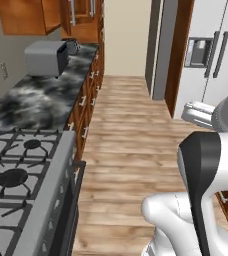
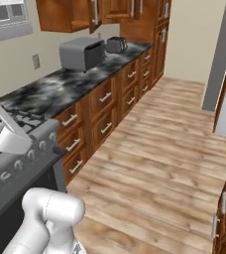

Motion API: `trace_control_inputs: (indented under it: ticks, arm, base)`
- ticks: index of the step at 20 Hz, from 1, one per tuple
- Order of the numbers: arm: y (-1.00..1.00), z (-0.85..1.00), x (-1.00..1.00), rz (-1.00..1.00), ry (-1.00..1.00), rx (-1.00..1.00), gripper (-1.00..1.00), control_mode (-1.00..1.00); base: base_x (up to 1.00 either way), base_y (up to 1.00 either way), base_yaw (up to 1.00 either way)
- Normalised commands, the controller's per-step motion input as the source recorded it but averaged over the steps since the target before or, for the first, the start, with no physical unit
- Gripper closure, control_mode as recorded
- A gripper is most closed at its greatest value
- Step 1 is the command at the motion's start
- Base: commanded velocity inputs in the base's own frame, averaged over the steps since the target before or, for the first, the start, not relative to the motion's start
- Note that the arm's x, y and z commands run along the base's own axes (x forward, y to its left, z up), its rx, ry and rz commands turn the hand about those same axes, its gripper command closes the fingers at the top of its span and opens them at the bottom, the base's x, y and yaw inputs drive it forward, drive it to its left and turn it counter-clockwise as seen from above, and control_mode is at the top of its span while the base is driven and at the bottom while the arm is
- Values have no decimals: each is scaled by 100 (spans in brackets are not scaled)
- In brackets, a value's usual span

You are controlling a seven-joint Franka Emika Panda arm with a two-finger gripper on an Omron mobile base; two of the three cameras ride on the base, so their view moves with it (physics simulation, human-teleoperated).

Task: Close all open cabinet doors.

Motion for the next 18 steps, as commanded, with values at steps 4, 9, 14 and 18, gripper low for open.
trace_control_inputs:
  ticks: [4,9,14,18]
  arm:
    - [0,0,0,0,0,0,-100,100]
    - [0,0,0,0,0,0,-100,100]
    - [0,0,0,0,0,0,-100,100]
    - [0,0,0,0,0,0,-100,100]
  base:
    - [100,-20,5]
    - [100,-20,4]
    - [100,-22,4]
    - [100,-44,5]
